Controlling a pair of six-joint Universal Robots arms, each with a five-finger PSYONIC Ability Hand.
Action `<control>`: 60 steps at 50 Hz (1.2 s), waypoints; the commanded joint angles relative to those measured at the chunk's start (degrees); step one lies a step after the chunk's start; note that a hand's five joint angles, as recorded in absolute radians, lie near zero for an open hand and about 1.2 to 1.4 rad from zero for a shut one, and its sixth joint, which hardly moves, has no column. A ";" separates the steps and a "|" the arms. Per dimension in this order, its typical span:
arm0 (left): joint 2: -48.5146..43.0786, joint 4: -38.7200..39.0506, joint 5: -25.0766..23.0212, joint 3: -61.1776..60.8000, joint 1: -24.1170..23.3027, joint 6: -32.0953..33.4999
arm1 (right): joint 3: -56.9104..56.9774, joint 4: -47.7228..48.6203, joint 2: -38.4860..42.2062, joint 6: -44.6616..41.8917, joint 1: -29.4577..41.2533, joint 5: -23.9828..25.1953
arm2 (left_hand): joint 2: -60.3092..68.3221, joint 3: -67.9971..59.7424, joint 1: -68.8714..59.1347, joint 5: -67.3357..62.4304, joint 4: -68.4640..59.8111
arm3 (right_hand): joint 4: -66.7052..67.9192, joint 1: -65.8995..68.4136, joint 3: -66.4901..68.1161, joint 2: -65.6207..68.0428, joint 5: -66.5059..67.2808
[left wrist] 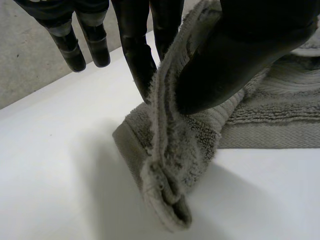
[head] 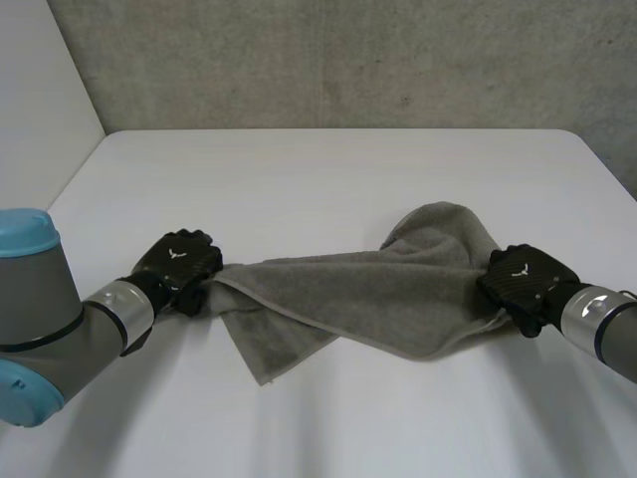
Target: Fold the towel.
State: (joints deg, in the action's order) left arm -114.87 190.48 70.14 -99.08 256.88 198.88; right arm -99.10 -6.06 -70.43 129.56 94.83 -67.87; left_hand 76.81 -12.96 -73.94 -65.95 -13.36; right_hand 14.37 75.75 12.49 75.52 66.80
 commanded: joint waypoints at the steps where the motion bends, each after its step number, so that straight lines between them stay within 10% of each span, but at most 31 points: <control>1: 4.98 -3.52 -3.42 -0.33 0.90 0.02 | 0.49 -9.57 -10.23 7.44 -0.96 1.59 | 3.19 2.96 -6.06 -4.05 3.36 | -4.37 4.25 -2.49 4.48 3.20; 30: -4.23 -3.89 -6.77 13.12 2.14 2.74 | 13.67 -9.67 1.26 8.25 -1.31 1.77 | 3.19 2.96 -6.06 -4.05 3.36 | -4.37 4.25 -2.49 4.48 3.20; 41: -9.67 -3.10 -4.31 36.41 0.03 5.20 | 42.50 -8.44 7.32 9.57 3.96 -0.16 | 3.19 2.96 -6.06 -4.05 3.36 | -4.37 4.25 -2.49 4.48 3.20; 45: -3.81 3.20 -1.94 43.61 -0.94 0.48 | 52.34 3.64 2.34 25.06 3.79 -3.14 | 3.19 2.96 -6.06 -4.05 3.36 | -4.37 4.25 -2.49 4.48 3.20; 50: 4.71 15.15 -0.63 37.76 0.02 -10.14 | 46.75 12.04 -1.02 36.36 2.65 -3.50 | 3.19 2.96 -6.06 -4.05 3.36 | -4.37 4.25 -2.49 4.48 3.20; 60: 9.31 25.03 -2.20 15.67 2.22 -15.45 | 22.64 12.39 -6.12 27.14 1.94 -2.27 | 3.19 2.96 -6.06 -4.05 3.36 | -4.37 4.25 -2.49 4.48 3.20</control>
State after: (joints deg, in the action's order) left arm -107.21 213.29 69.21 -71.52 257.98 183.66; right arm -63.07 6.49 -74.05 163.02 97.21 -70.75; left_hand 77.02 -12.96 -74.20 -66.41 -13.36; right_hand 14.37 75.89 12.49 75.56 66.95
